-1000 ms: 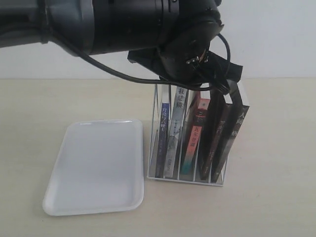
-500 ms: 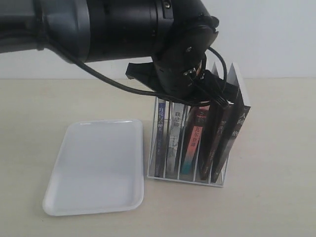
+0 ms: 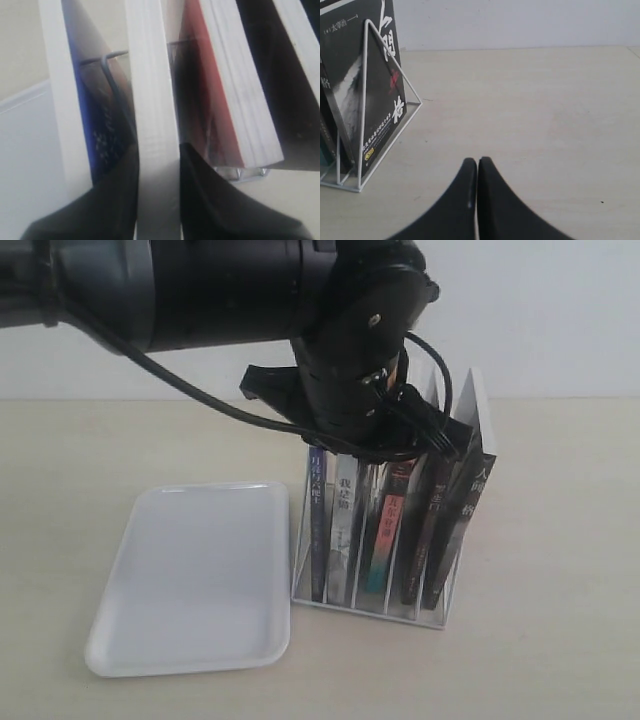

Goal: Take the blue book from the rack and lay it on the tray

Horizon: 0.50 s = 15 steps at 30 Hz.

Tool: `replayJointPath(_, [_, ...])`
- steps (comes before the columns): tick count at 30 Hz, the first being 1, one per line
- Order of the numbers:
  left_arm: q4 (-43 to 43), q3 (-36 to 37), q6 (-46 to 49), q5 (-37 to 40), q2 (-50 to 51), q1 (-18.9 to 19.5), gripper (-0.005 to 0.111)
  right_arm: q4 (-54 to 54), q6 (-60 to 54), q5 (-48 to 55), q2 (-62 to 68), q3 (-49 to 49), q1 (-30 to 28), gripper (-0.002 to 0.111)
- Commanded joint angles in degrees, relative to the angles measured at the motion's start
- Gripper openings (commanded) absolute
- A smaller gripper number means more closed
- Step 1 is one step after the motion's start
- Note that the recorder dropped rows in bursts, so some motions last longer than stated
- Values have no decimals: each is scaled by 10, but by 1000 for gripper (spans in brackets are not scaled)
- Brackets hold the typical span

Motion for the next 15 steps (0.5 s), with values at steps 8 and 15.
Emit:
replayJointPath(8, [-25,9,11,35,-37,-2,13,-2,0,-3,-3,-1,-4,0])
replayJointPath(15, [-22,9,11,-5,-31,-2,13,-2,0,-3,-3,-1,-4,0])
